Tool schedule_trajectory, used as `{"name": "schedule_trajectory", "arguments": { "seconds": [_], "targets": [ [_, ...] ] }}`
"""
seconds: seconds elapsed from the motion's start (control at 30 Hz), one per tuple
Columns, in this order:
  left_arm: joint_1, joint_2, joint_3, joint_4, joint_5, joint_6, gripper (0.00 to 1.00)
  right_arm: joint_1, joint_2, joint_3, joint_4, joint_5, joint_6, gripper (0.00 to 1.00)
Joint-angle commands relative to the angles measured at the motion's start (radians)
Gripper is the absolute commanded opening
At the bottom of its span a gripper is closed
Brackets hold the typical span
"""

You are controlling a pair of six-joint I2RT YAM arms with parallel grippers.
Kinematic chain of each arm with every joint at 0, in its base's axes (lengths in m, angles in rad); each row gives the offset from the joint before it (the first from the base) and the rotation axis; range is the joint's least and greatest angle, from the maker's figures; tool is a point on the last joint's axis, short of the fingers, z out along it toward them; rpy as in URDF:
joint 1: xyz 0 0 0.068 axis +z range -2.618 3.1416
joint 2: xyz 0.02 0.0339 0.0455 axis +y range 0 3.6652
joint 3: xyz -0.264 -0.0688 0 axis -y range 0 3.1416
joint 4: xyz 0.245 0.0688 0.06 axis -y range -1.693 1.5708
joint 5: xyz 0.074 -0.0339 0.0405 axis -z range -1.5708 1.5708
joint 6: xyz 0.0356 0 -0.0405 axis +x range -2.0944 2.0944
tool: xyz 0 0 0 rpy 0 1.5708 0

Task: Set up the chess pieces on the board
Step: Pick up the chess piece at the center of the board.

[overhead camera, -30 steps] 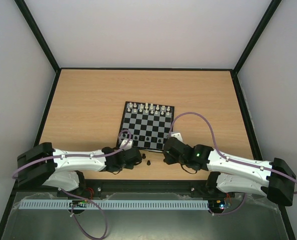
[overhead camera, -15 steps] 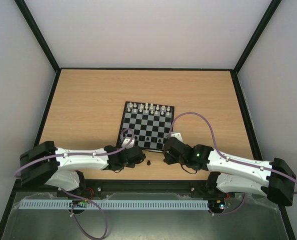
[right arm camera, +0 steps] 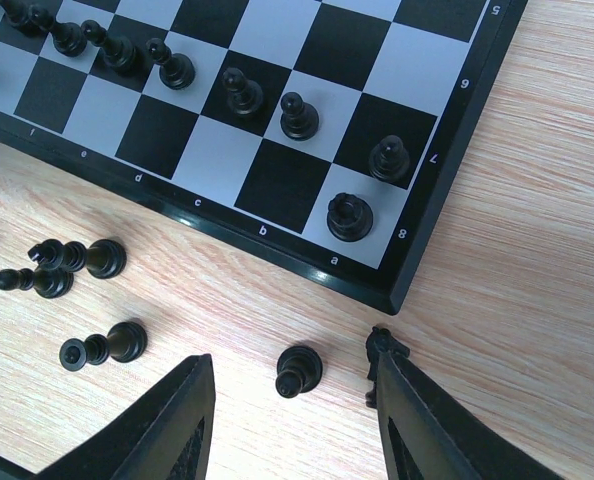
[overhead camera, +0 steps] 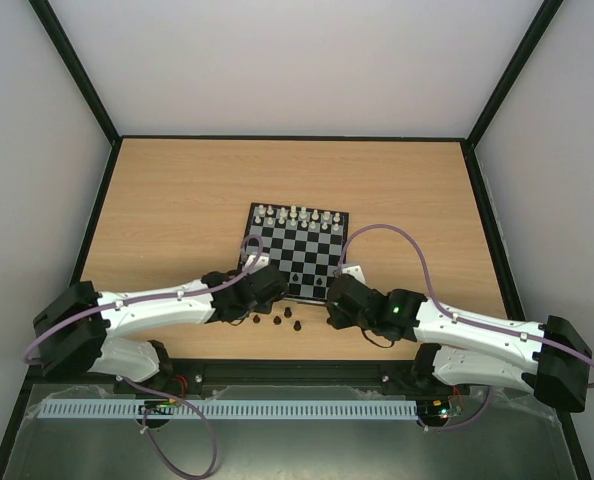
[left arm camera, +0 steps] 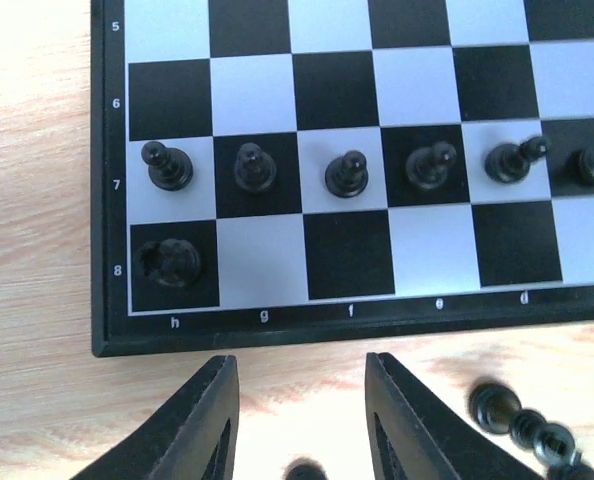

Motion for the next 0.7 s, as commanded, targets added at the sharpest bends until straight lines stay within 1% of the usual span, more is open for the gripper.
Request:
{"name": "schedule_trajectory", "arguments": {
  "seconds": [0.0,0.07,0.1,0.2,0.37,0.67],
  "targets": [
    [-0.015,-0.060,-0.013,-0.085,0.004,-0.012,0.45,-0.004,-0.003,-0.007,-0.013,0.002,-0.010,0.46],
    [-0.035,-0.080,-0.029,-0.108,0.004,-0.046,0.56,-0.004,-0.002,-0.006,-0.013,0.003,-0.012,0.48],
    [-0.048,-0.086,-0.038,-0.117,0.004,-0.063,0.59,-0.004,-0.002,-0.007,-0.013,0.002,-0.013,0.49],
    [-0.080,-0.089,-0.062,-0.119,0.009,-0.106,0.61,-0.004,-0.001,-0.007,-0.010,0.000,-0.015,0.49],
    [-0.118,-0.054,-0.089,-0.097,0.014,-0.154,0.55,-0.004,0.001,-0.009,-0.006,-0.013,-0.022,0.49],
    [-0.137,0.006,-0.101,-0.047,0.033,-0.166,0.35,-0.004,-0.001,-0.013,0.001,-0.026,-0.025,0.49]
  ]
}}
